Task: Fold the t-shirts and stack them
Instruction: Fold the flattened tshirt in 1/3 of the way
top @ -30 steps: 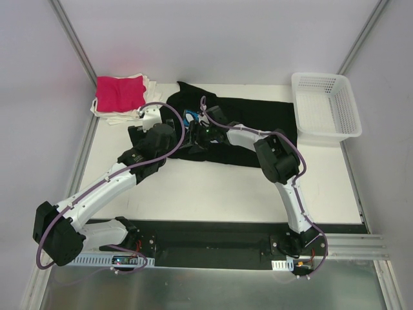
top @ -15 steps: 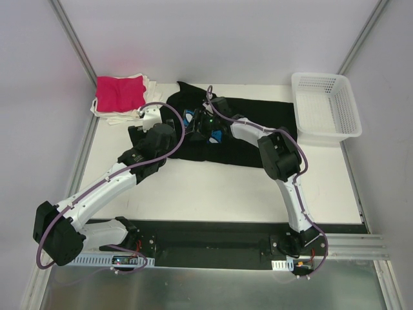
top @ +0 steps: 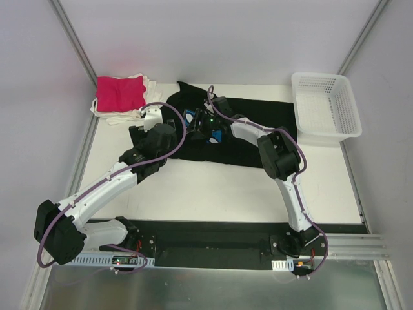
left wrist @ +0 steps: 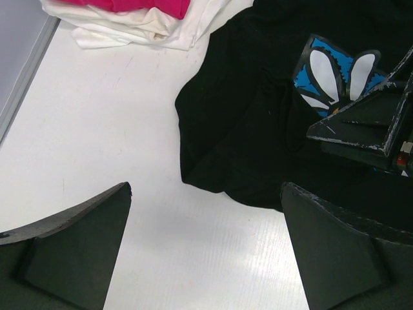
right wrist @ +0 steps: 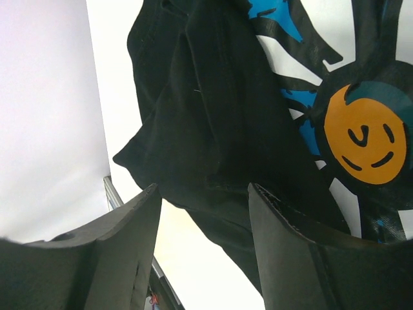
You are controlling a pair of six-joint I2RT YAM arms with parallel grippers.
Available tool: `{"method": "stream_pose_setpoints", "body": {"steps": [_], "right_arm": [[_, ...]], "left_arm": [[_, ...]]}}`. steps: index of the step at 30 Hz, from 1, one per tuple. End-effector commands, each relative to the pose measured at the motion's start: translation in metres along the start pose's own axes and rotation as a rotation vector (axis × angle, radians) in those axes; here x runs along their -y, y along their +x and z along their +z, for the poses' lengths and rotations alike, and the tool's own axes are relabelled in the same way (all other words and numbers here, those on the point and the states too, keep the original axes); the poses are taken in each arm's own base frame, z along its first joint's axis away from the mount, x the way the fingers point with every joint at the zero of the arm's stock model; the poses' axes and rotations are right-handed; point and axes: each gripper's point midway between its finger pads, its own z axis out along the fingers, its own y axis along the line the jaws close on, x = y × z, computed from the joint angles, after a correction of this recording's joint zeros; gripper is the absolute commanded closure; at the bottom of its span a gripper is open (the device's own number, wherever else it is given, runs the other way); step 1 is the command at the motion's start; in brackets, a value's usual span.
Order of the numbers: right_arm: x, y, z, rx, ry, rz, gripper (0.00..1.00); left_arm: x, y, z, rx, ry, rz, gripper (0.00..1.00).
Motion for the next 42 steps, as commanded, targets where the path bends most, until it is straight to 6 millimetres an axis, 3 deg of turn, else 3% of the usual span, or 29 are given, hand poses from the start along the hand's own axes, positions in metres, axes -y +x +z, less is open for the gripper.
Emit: {"method": "stream_pose_setpoints", "body": {"steps": [1, 19, 35, 42], "right_arm": [[-0.002, -0.002, 0.002, 0.014, -0.005, 0.0, 0.41], [0.017, 0.007, 0.005, 0.017, 0.032, 0.036, 0.47], [0.017, -0.001, 0.012, 0.02, 0.048, 0.039, 0.54], [0.013, -0.004, 0.011, 0.024, 0.04, 0.029, 0.62]], "left_arm": [[0.002, -0.003, 0.0, 0.02, 0.0, -0.004, 0.01], [0.005, -0.005, 0.001, 0.017, 0.011, 0.021, 0.01], [0.004, -0.002, 0.0, 0.014, 0.017, 0.014, 0.01], [0.003, 0.0, 0.001, 0.011, 0.011, 0.011, 0.01]]}}
